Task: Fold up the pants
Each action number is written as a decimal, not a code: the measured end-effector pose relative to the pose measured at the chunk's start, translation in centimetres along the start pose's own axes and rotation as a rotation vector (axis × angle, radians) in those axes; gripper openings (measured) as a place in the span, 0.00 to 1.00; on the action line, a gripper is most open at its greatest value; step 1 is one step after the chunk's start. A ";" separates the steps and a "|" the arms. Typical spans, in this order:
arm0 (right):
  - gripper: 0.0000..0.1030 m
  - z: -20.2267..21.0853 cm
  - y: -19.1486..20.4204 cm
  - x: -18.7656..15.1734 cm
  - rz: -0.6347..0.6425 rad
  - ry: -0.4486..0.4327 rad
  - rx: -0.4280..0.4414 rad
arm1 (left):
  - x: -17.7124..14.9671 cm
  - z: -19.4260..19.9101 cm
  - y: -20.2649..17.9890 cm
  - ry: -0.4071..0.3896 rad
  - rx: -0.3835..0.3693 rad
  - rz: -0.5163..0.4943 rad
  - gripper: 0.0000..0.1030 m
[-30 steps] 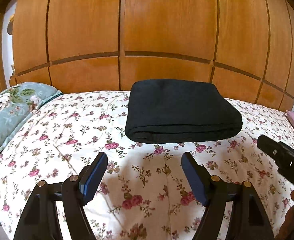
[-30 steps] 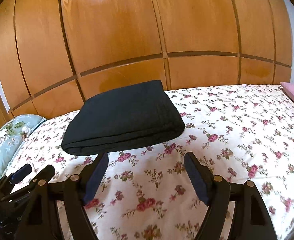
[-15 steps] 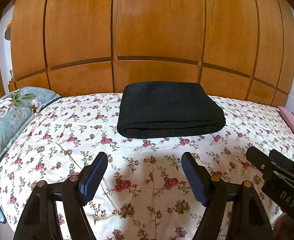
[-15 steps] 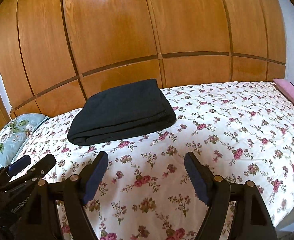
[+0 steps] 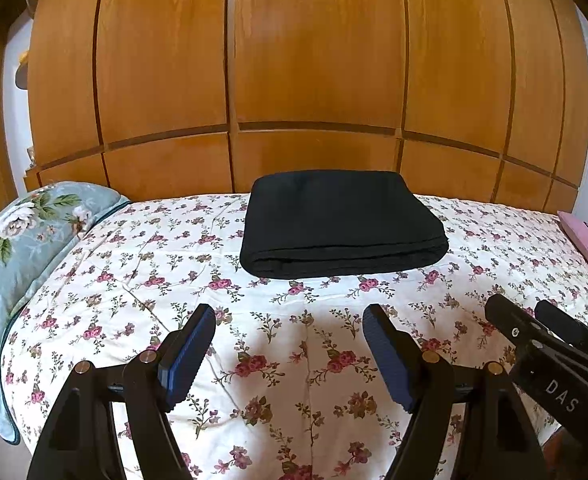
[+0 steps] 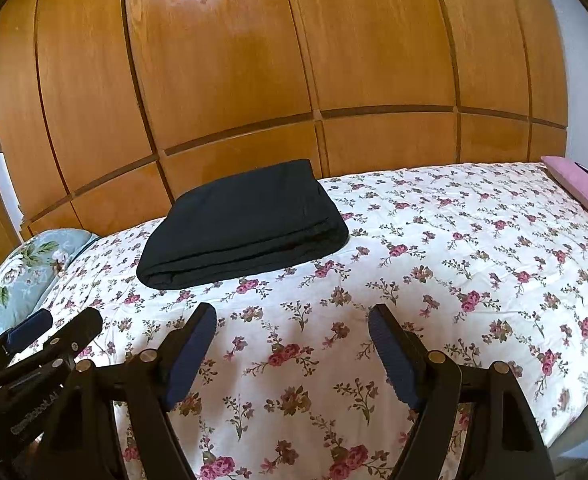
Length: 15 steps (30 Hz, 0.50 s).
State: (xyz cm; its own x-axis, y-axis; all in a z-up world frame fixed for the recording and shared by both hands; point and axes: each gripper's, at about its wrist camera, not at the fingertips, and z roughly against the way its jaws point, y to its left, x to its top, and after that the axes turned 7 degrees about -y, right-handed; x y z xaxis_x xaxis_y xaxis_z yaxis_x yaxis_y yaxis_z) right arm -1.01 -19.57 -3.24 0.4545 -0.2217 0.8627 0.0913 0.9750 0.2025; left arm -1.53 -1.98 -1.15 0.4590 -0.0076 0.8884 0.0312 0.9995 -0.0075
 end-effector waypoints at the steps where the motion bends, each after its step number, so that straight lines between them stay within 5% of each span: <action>1: 0.76 0.0 0.0 0.0 -0.003 0.002 0.001 | 0.0 0.0 0.0 0.003 0.002 0.001 0.75; 15: 0.76 -0.4 0.3 -0.6 -0.002 0.021 0.003 | -0.4 -0.5 0.1 0.022 0.011 0.004 0.75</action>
State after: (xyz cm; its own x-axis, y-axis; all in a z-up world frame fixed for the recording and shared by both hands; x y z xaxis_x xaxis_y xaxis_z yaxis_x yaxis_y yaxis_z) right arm -0.87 -19.14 -3.85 0.4730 -0.2233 0.8523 0.0893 0.9745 0.2058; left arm -1.28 -1.85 -1.72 0.4787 -0.0041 0.8779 0.0199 0.9998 -0.0062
